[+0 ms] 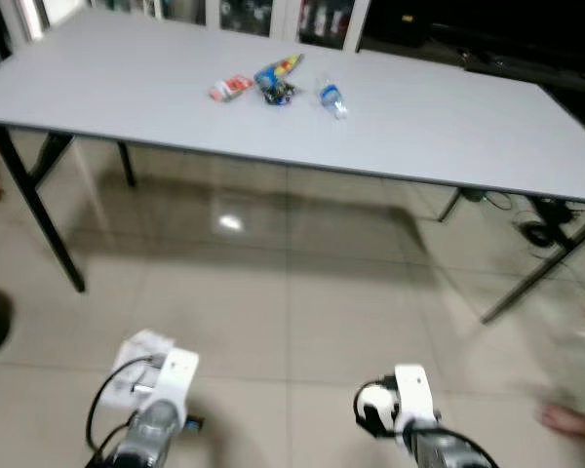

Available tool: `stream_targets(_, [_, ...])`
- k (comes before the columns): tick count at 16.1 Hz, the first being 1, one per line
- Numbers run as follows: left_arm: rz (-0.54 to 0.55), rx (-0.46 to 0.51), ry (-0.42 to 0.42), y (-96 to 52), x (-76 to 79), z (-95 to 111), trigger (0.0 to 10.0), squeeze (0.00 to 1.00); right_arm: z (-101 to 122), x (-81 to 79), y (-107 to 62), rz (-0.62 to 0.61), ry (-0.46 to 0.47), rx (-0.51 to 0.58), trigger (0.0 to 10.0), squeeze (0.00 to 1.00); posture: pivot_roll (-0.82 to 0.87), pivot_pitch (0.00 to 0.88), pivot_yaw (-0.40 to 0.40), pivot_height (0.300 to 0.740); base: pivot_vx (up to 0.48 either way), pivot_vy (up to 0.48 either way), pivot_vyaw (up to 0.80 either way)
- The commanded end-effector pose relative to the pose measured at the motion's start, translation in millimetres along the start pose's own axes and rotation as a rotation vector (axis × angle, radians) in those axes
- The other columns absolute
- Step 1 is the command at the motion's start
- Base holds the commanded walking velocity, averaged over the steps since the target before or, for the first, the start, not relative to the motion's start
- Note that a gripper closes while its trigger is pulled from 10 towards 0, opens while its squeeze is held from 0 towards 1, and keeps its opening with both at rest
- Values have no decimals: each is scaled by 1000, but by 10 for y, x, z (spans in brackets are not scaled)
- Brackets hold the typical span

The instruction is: Picking trash to rubbish bin

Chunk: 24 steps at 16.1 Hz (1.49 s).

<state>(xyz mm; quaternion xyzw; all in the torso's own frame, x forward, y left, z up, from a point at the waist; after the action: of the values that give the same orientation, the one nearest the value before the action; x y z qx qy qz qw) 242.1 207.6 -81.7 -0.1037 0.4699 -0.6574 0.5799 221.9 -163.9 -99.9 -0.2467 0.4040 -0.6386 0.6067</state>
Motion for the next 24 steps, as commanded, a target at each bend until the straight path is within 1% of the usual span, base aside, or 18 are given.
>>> stream_targets(1, [-14, 14, 3, 0, 103, 46, 10000, 0, -118, 154, -32, -43, 0, -30, 10000, 0, -66, 57, -119, 740, 337, 0, 800])
stream_targets(3, [-14, 12, 2, -4, 111, 28, 10000, 0, -146, 149, -34, -43, -1, -35, 10000, 0, -66, 57, -119, 740, 334, 0, 800])
stream_targets(6, [-14, 33, -14, -9, 118, 39, 10000, 0, -152, 138, -33, -42, -2, -39, 10000, 0, -65, 58, -119, 740, 0, 0, 800])
stream_targets(11, [-14, 27, -7, -13, 132, 17, 10000, 0, -152, 131, -31, -39, -7, -39, 10000, 0, -63, 44, -117, 740, 0, 0, 800])
stream_targets(15, [-26, 25, -17, -21, 171, -7, 10000, 0, -161, 123, -31, -34, -12, -44, 10000, 0, -61, 32, -117, 740, 0, 0, 800])
stream_targets(20, [-26, -9, -11, -39, 221, -98, 10000, 0, -187, 112, -33, -29, -24, -51, 10000, 0, -57, 18, -116, 740, 0, 0, 800])
stream_targets(24, [-28, -37, -6, -46, 232, -153, 10000, 0, -191, 97, -31, -24, -33, -52, 10000, 0, -58, 27, -117, 740, 0, 0, 800])
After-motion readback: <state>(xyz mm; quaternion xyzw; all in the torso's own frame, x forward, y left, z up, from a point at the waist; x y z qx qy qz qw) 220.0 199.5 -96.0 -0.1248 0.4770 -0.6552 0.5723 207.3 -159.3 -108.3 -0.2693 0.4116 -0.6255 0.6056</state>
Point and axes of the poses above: a point about 5 cm out from each wrist's last joint towards the gripper, its own y axis pointing out of the wrist towards the gripper, its own z axis along the axis of the wrist's last joint, x = y × z, the point moved 3 cm from there along y, pointing out of the wrist towards the gripper, and after that the axes turned 13 degrees about y, right-handed, at the moved point
